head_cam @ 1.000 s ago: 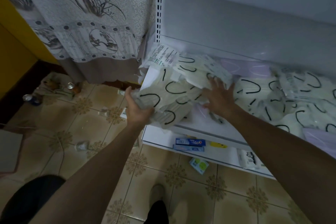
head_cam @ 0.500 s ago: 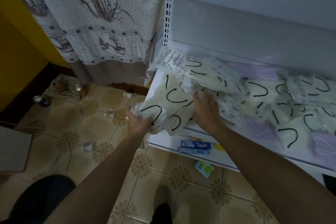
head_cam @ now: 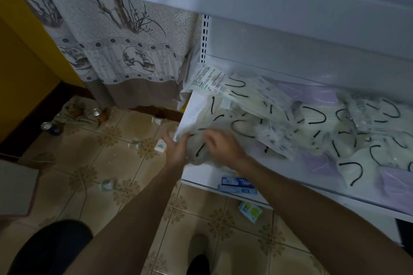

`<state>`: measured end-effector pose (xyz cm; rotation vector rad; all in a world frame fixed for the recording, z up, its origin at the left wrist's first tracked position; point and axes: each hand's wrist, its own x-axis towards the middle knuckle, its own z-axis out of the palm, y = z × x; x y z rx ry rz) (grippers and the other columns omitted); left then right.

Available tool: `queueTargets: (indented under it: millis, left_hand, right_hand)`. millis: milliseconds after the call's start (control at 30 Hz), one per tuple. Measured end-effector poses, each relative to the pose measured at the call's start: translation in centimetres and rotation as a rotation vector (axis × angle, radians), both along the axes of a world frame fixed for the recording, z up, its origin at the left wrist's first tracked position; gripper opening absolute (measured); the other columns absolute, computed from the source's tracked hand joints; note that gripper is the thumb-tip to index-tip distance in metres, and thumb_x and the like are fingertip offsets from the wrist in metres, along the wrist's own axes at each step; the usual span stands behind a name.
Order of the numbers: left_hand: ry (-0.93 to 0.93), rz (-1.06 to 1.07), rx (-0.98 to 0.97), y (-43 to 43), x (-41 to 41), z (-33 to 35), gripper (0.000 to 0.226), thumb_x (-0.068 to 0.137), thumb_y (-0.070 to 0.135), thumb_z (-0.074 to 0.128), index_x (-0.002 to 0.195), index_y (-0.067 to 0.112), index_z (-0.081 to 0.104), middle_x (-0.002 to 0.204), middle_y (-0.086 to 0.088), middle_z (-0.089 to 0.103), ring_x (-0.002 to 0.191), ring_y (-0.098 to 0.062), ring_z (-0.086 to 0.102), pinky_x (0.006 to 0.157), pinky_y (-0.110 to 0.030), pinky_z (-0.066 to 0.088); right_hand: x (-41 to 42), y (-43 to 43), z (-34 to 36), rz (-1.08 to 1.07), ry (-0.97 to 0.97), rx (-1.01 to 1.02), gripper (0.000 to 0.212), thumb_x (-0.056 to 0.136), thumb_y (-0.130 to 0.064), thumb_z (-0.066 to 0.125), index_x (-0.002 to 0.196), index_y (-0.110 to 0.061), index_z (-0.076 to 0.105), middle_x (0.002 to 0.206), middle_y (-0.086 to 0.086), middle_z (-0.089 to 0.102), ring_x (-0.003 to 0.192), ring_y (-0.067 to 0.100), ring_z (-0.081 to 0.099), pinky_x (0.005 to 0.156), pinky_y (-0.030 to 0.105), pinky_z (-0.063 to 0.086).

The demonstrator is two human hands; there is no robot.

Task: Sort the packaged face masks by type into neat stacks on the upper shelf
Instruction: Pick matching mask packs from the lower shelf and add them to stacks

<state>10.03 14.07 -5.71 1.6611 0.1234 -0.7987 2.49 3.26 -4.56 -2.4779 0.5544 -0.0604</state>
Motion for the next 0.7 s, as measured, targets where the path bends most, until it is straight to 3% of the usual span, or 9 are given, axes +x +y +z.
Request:
queueTargets:
  millis: [100, 233, 333, 400, 500, 600, 700]
  left_hand:
    - [-0.014, 0.017, 0.064, -0.3, 0.2, -0.8, 0.085, 0.086, 0.024, 0.065, 0.148, 0.024, 0.007, 0.146, -0.016, 0.031, 0.122, -0.035, 0.045, 0.09, -0.042, 0.047]
    - [0.069, 0.021, 0.016, 0.4, 1.1, -1.5, 0.091, 0.08, 0.004, 0.069, 0.145, 0.024, 0.009, 0.136, -0.015, 0.039, 0.114, -0.039, 0.051, 0.09, -0.055, 0.049]
    - [0.167, 0.055, 0.033, 1.0, 1.2, -1.5, 0.064, 0.077, 0.006, 0.072, 0.131, 0.007, 0.037, 0.12, -0.015, 0.055, 0.104, -0.035, 0.059, 0.081, -0.048, 0.055]
    - [0.228, 0.056, 0.026, 1.5, 0.9, -1.6, 0.046, 0.077, 0.011, 0.072, 0.115, 0.005, 0.047, 0.109, -0.016, 0.06, 0.098, -0.034, 0.062, 0.07, -0.04, 0.055]
    - [0.338, 0.015, -0.077, 1.9, -0.5, -1.2, 0.045, 0.074, 0.017, 0.072, 0.112, 0.001, 0.055, 0.104, -0.017, 0.065, 0.091, -0.034, 0.065, 0.065, -0.036, 0.058]
    - [0.183, 0.006, 0.021, 2.5, -3.1, 0.2, 0.044, 0.07, 0.019, 0.072, 0.105, -0.003, 0.058, 0.092, -0.015, 0.065, 0.079, -0.028, 0.064, 0.057, -0.03, 0.055]
    - [-0.077, 0.046, 0.096, 4.0, -4.5, 3.2, 0.028, 0.071, 0.015, 0.077, 0.09, 0.005, 0.058, 0.091, -0.012, 0.063, 0.087, -0.028, 0.061, 0.075, -0.036, 0.054]
  right_hand:
    - [0.4, 2.7, 0.5, 0.123, 0.04, 0.237, 0.018, 0.087, -0.008, 0.049, 0.088, -0.001, 0.065, 0.09, 0.015, 0.065, 0.078, 0.026, 0.058, 0.068, 0.036, 0.047]
    - [-0.7, 1.2, -0.3, -0.15, -0.072, 0.264, 0.026, 0.079, 0.0, 0.049, 0.1, 0.0, 0.064, 0.105, 0.017, 0.061, 0.099, 0.028, 0.056, 0.086, 0.037, 0.047]
    - [-2.4, -1.2, -1.0, -0.329, -0.043, 0.17, 0.043, 0.076, 0.01, 0.047, 0.118, 0.003, 0.055, 0.123, 0.02, 0.049, 0.117, 0.034, 0.045, 0.098, 0.038, 0.039]
    - [-3.5, -2.3, -1.5, -0.426, 0.026, 0.131, 0.048, 0.083, 0.002, 0.05, 0.131, -0.002, 0.047, 0.134, 0.018, 0.044, 0.124, 0.032, 0.039, 0.104, 0.035, 0.034]
    - [-4.3, -1.5, -0.6, -0.347, 0.221, 0.491, 0.043, 0.092, -0.016, 0.052, 0.135, -0.016, 0.047, 0.134, 0.004, 0.05, 0.117, 0.019, 0.048, 0.089, 0.022, 0.038]
    - [-4.6, 0.4, 0.5, -0.198, 0.25, 0.571, 0.048, 0.091, -0.009, 0.051, 0.138, -0.019, 0.045, 0.131, 0.0, 0.049, 0.119, 0.017, 0.048, 0.085, 0.02, 0.039]
    - [-5.3, 1.0, 1.8, -0.193, 0.11, 0.466, 0.049, 0.08, -0.008, 0.059, 0.128, -0.012, 0.051, 0.128, 0.008, 0.053, 0.12, 0.027, 0.051, 0.095, 0.033, 0.047]
